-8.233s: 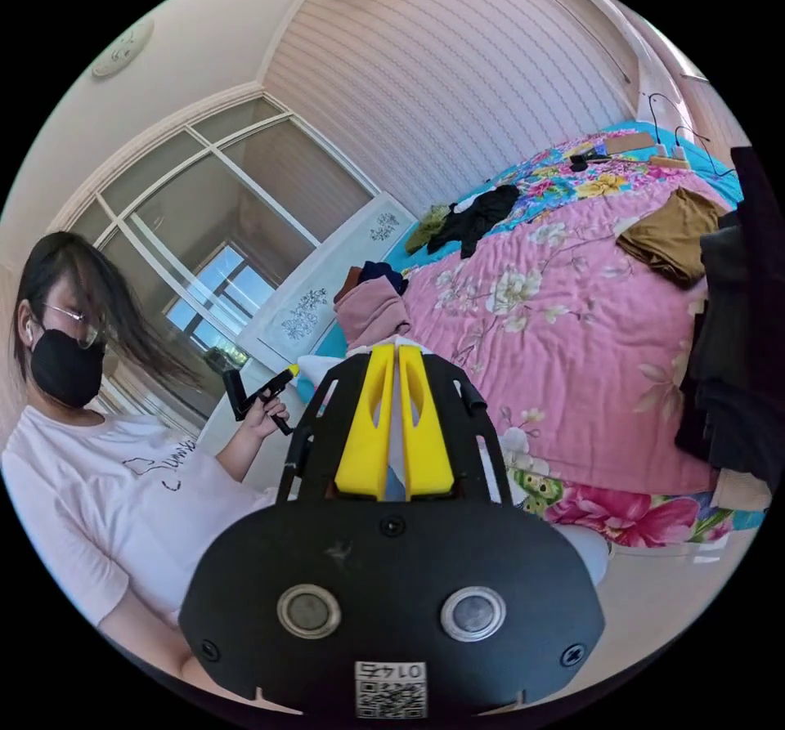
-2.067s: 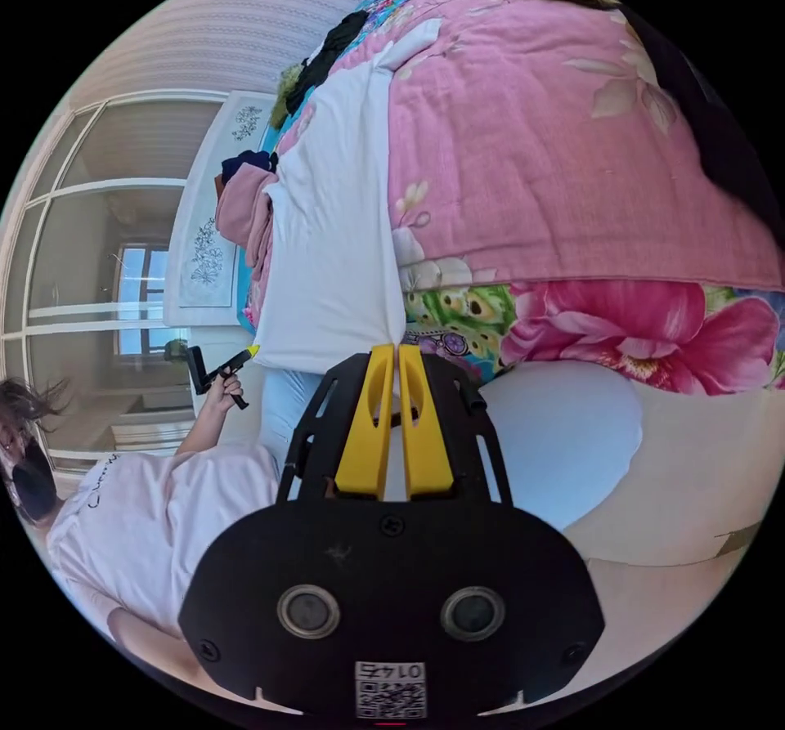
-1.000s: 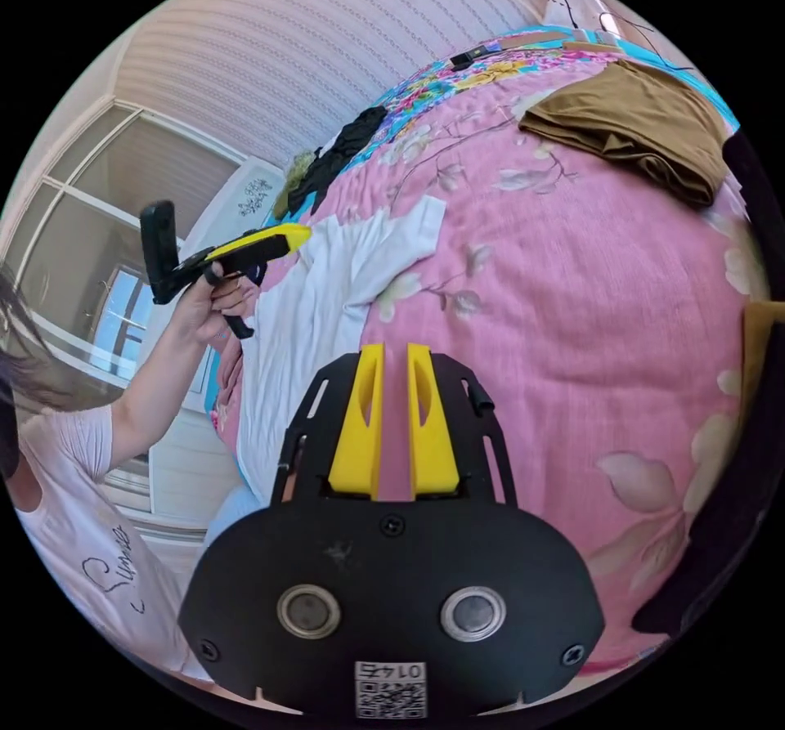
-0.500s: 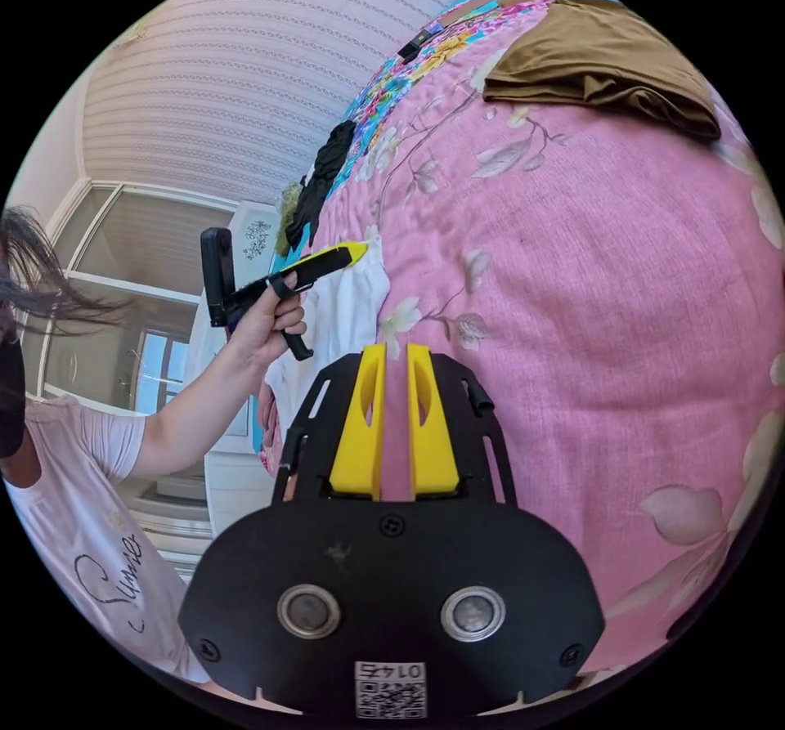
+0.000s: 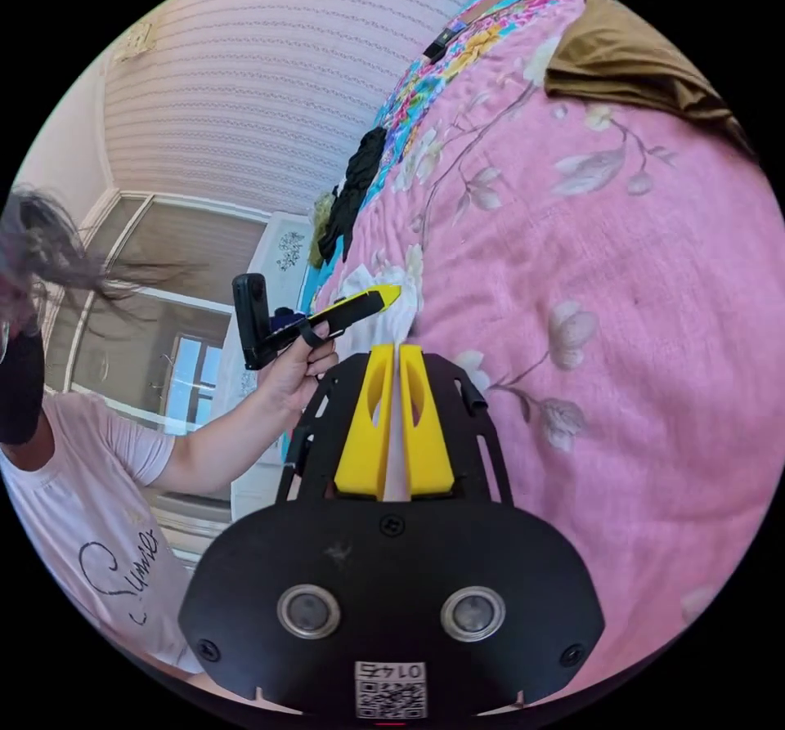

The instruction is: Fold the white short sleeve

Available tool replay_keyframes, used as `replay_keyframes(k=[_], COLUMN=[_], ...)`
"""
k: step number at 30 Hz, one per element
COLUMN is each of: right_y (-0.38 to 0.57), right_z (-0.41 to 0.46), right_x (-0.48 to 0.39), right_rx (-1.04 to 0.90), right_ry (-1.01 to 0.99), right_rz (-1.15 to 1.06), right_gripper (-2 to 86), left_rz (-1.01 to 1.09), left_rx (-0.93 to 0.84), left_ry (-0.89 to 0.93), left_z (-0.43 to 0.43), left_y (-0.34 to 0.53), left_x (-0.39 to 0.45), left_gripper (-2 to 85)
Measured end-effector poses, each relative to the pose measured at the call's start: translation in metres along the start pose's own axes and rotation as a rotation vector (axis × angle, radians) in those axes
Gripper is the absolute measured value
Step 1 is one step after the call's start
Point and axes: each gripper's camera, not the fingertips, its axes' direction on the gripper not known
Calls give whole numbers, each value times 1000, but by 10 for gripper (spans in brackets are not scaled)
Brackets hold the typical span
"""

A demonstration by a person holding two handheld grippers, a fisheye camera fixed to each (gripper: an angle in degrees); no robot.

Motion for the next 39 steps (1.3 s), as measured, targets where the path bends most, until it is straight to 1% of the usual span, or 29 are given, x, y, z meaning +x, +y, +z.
replay_keyframes(k=[3,4,7,9,10,13,15,17,19,21,22,24,25,27,29,30,32,33,35,39], right_y=[6,9,11,7,4,-2,-5,-10,-16,-24,-31,-47,-60,-79,-98,-102,-116,-118,-126,-137], right_z=[-31,-40,-46,-39,-32,-19,-17,-18,-18,-18,-14,3,24,68,140,159,234,252,316,391], right_x=[-26,-34,-47,-46,-44,-42,-49,-63,-73,-86,-100,-126,-146,-178,-226,-238,-283,-295,-340,-390], right_rx=[112,140,186,164,145,125,133,124,106,92,86,40,-19,-139,-295,-336,-493,-520,-602,-656], right_ry=[68,123,246,324,335,321,297,339,385,399,407,392,355,299,235,217,105,76,33,80], right_rz=[-5,12,62,111,144,205,210,210,207,183,146,56,-23,-145,-322,-361,-480,-507,-611,-692], right_gripper=[6,5,4,4,4,4,4,3,3,3,2,2,1,0,1,2,9,11,29,73], left_rz=[103,122,238,272,266,224,204,159,68,-103,-152,-378,-437,-639,-714,-736,-773,-799,-819,-813], left_rx=[41,35,-53,-201,-195,-140,-34,35,77,116,124,139,141,144,160,168,185,212,267,315], left_ry=[100,111,101,24,20,34,15,-11,-44,-131,-162,-302,-336,-427,-492,-531,-552,-531,-480,-370], left_z=[12,18,62,99,99,61,1,-50,-97,-156,-169,-217,-228,-265,-287,-298,-311,-319,-328,-329], left_y=[-33,-40,-62,-60,-59,-57,-42,-18,19,87,107,188,208,274,309,325,343,352,362,366], left_x=[29,35,64,71,70,56,39,20,-4,-39,-48,-82,-90,-118,-132,-140,-154,-163,-174,-194], left_gripper=[-10,-10,-9,-7,-6,7,15,17,15,8,6,0,-2,-5,-5,-3,5,18,39,62])
